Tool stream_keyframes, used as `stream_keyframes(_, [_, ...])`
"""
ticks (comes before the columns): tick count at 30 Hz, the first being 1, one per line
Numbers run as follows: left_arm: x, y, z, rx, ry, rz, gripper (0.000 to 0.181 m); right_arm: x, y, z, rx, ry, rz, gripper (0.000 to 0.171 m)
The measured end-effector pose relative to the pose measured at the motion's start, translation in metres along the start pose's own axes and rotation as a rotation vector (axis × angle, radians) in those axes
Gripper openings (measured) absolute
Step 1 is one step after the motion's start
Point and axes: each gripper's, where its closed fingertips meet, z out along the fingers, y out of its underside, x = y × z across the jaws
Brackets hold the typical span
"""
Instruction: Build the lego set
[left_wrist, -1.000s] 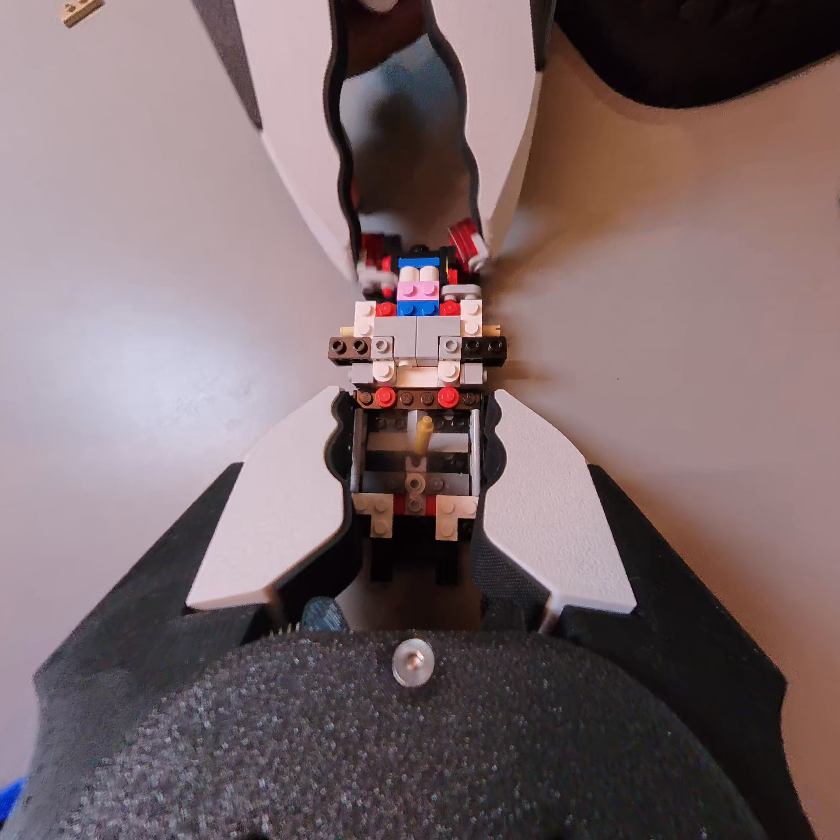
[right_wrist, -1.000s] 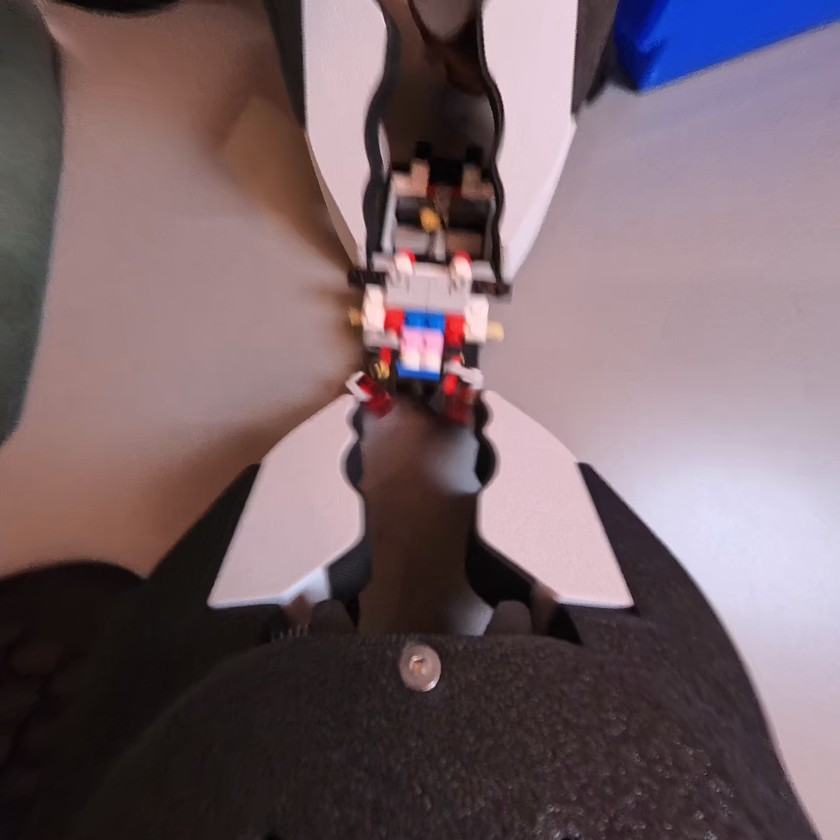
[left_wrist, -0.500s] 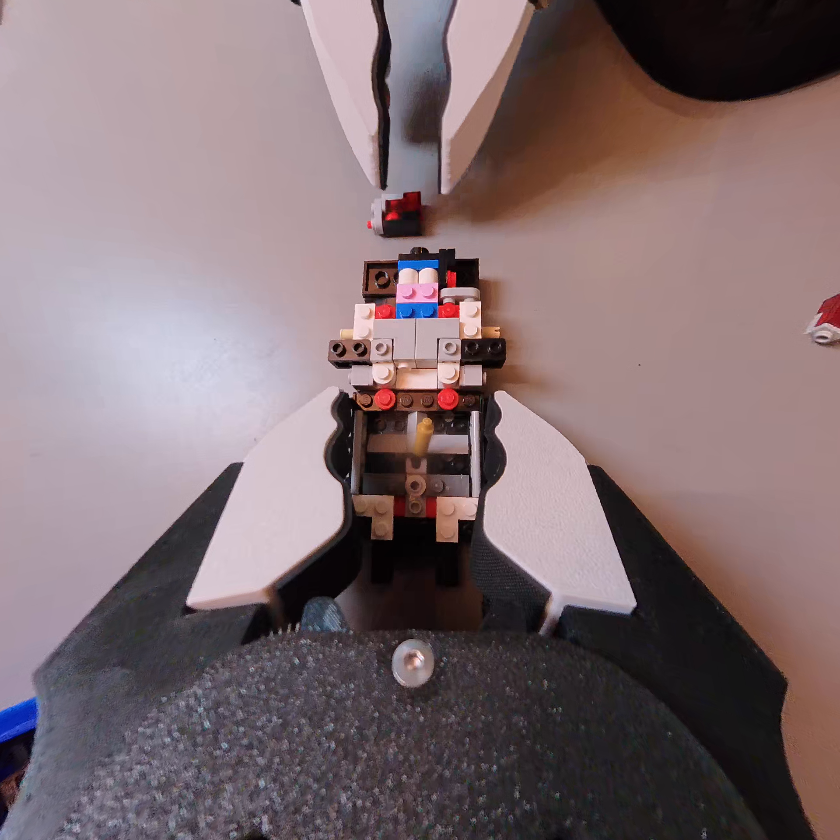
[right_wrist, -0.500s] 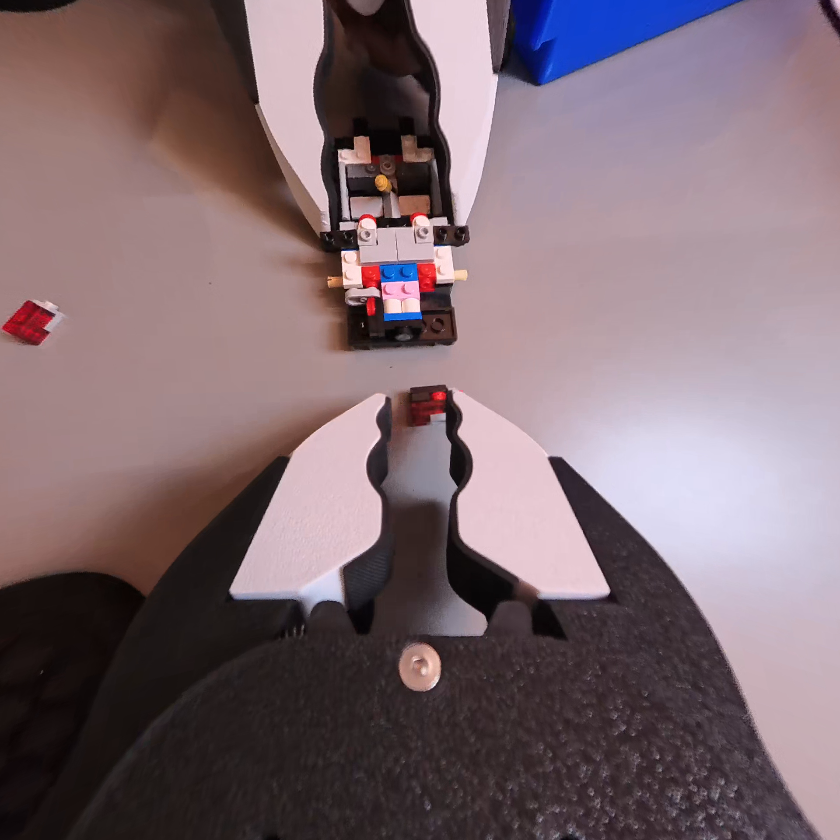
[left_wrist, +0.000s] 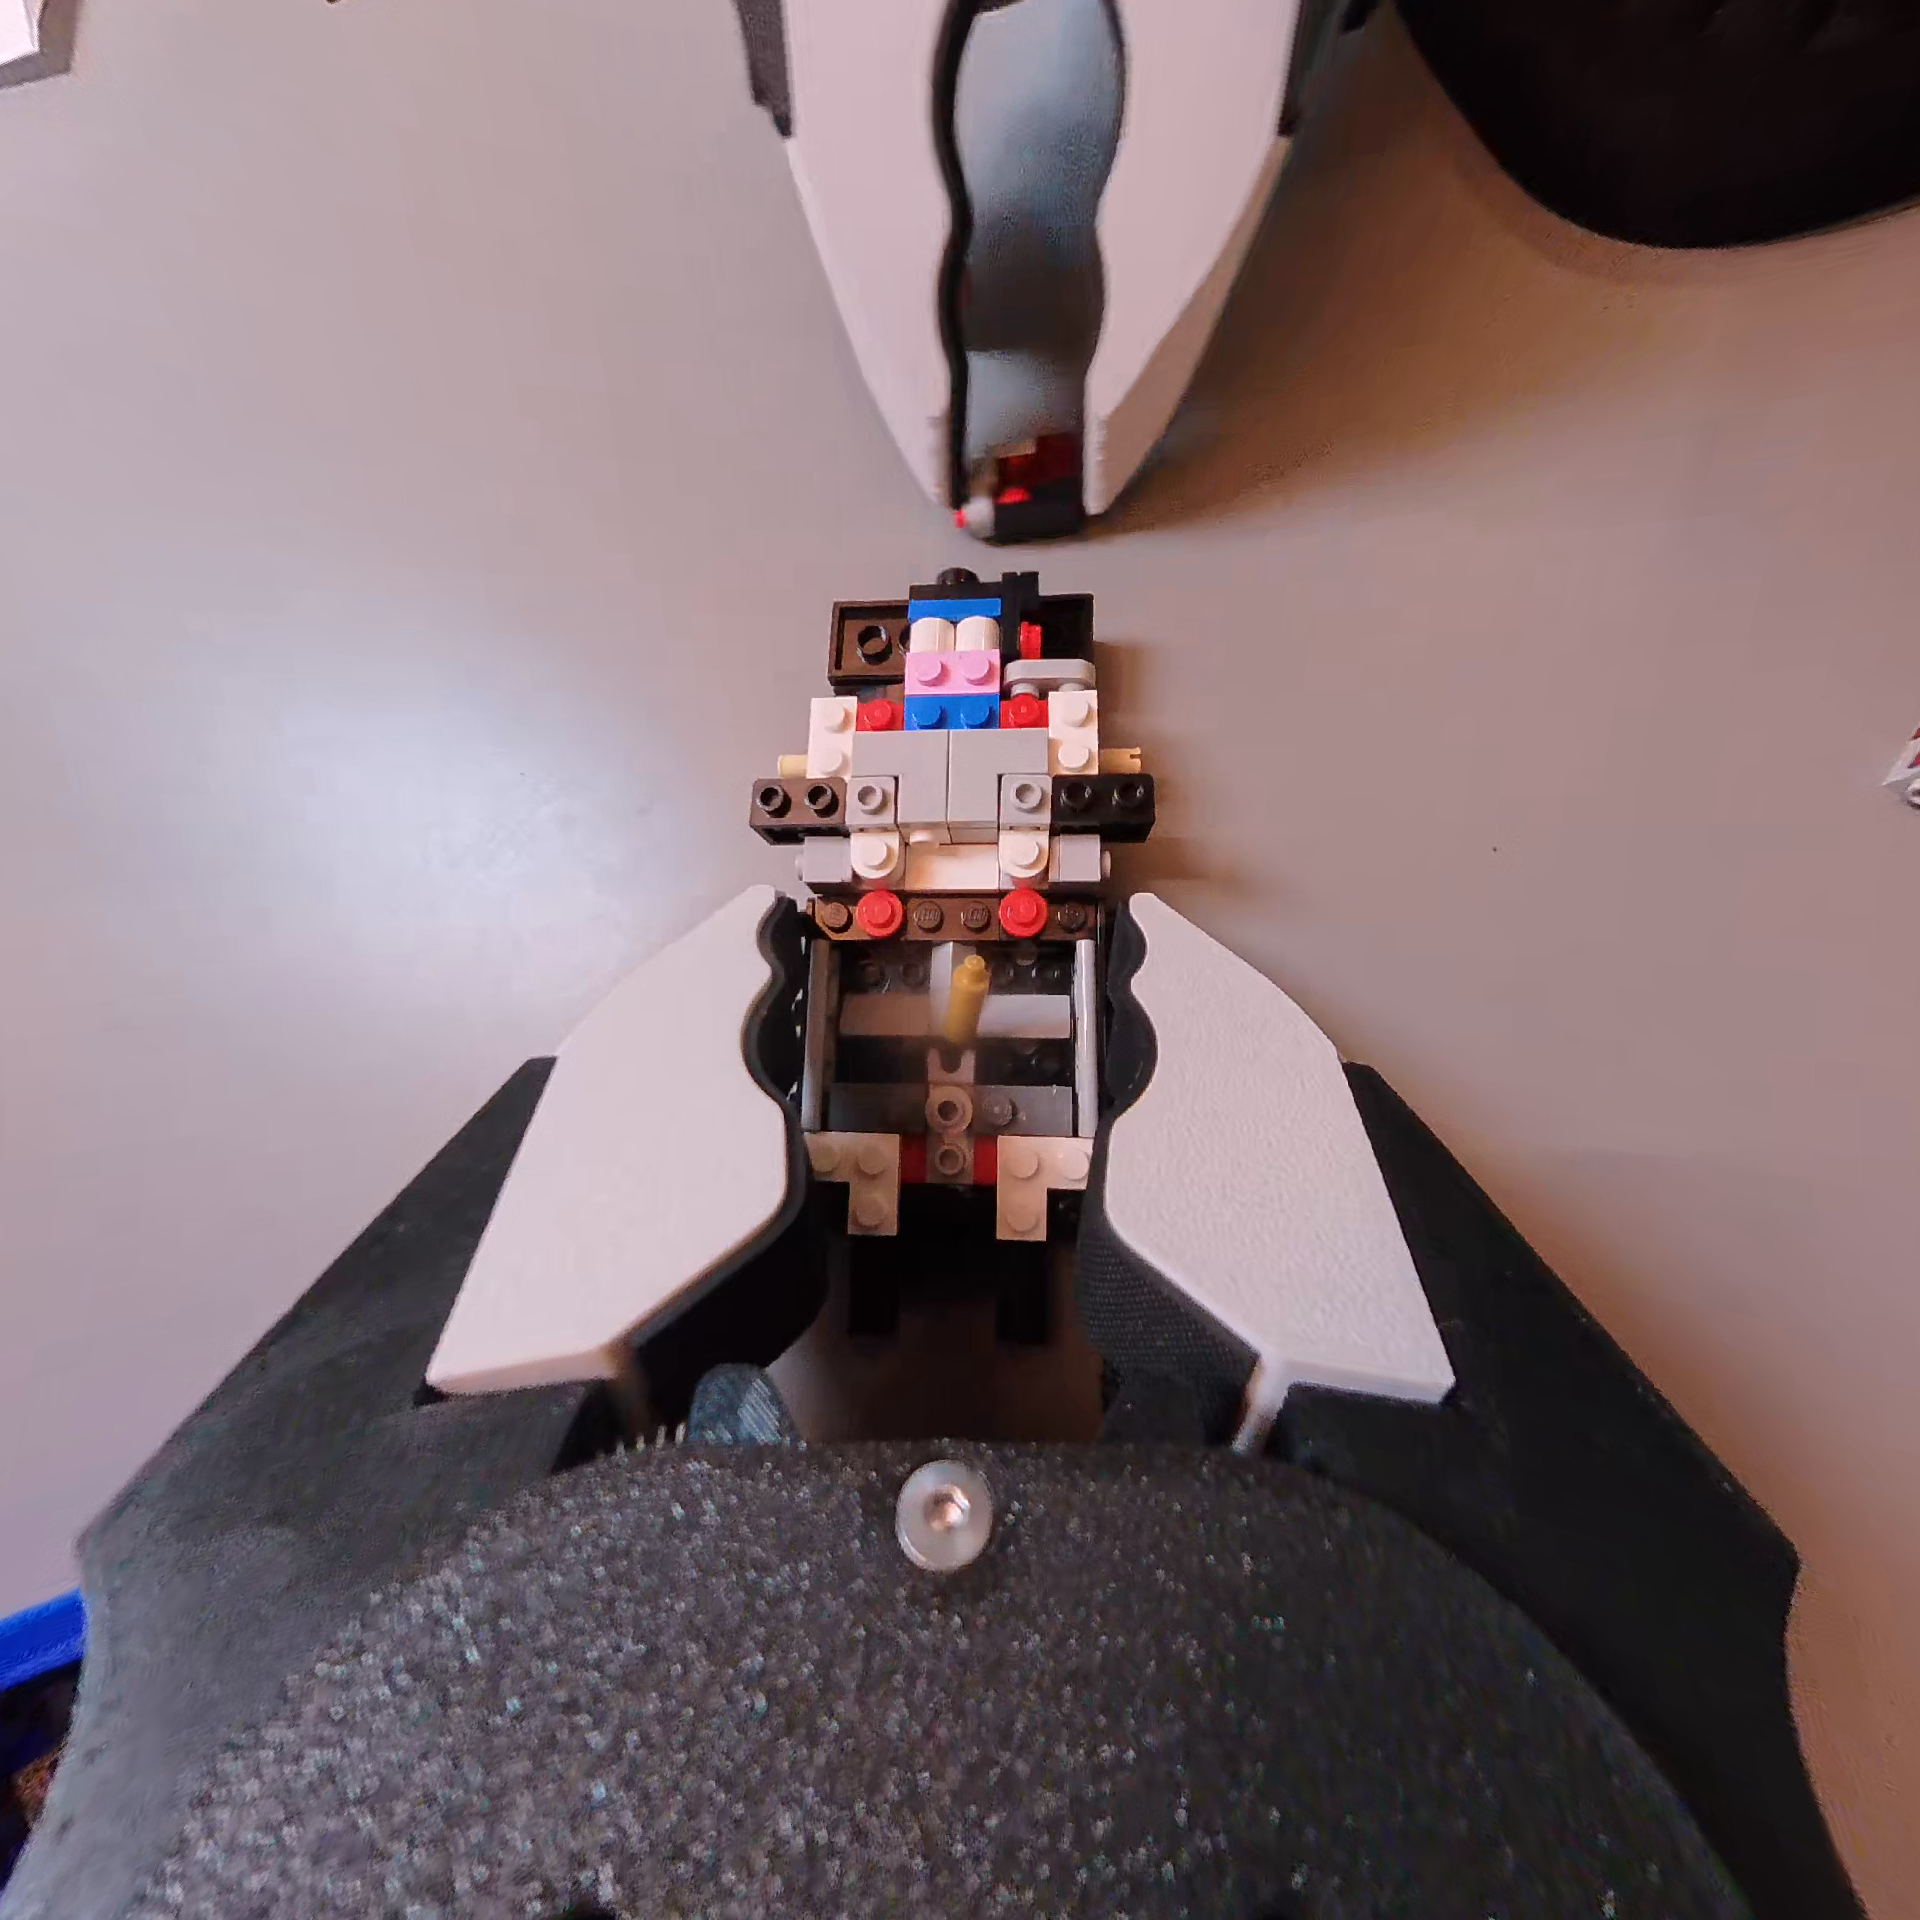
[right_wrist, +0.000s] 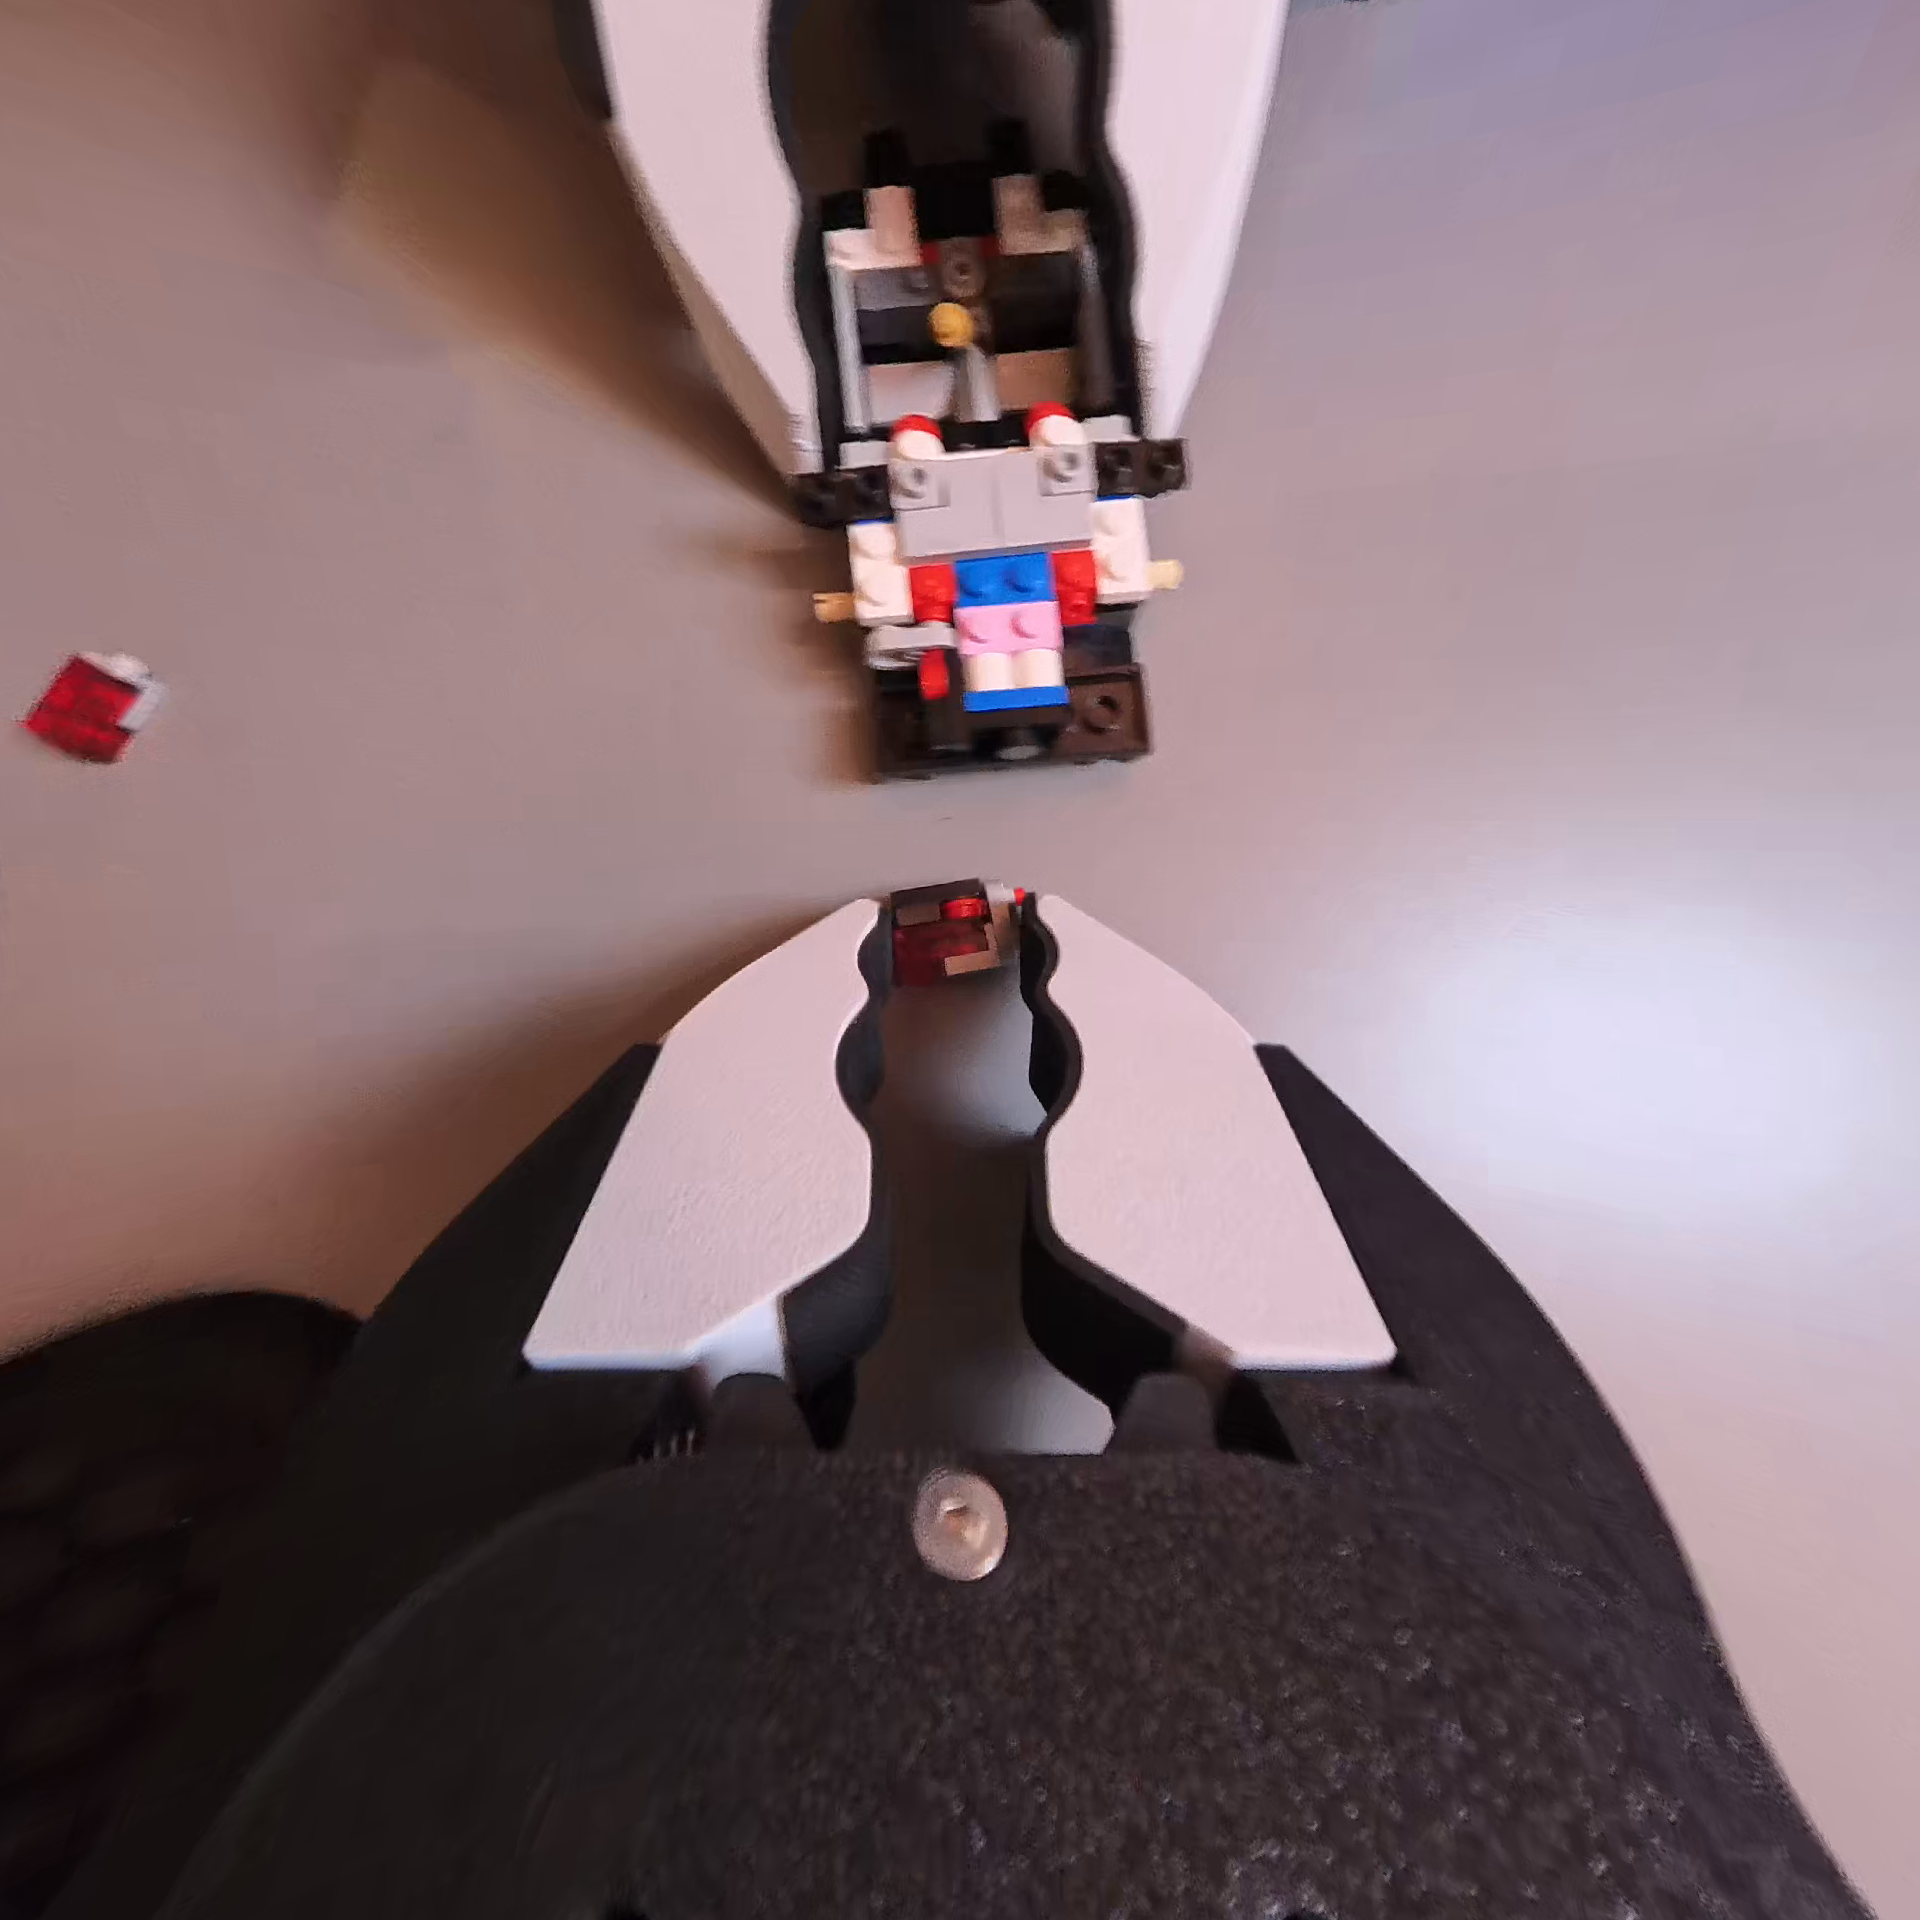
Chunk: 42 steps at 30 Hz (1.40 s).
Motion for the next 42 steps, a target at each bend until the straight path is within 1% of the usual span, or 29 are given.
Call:
stream_keyframes(4, [-0.002,-0.003,0.002,0.002,-0.006,-0.001,0.056,-0.019,-0.003,0.002,0.011,-0.063,-0.029,0.024])
stream_keyframes(13, [-0.003,-0.004,0.004,0.008,-0.020,-0.006,0.056,-0.019,-0.010,-0.005,0.084,-0.074,0.008,0.030])
stream_keyframes(18, [-0.004,-0.005,0.005,0.013,-0.033,-0.011,0.056,-0.012,-0.016,-0.009,0.132,-0.040,0.028,0.035])
stream_keyframes(22, [-0.005,-0.006,0.005,0.021,-0.050,-0.014,0.056,-0.002,-0.021,-0.012,0.172,0.006,0.049,0.035])
stream_keyframes(32, [-0.005,-0.007,0.005,0.041,-0.069,-0.001,0.054,0.006,-0.021,0.000,0.160,0.063,0.045,0.036])
stream_keyframes(42, [-0.003,-0.006,0.004,0.037,-0.058,0.001,0.054,0.009,-0.022,0.000,0.167,0.083,0.055,0.035])
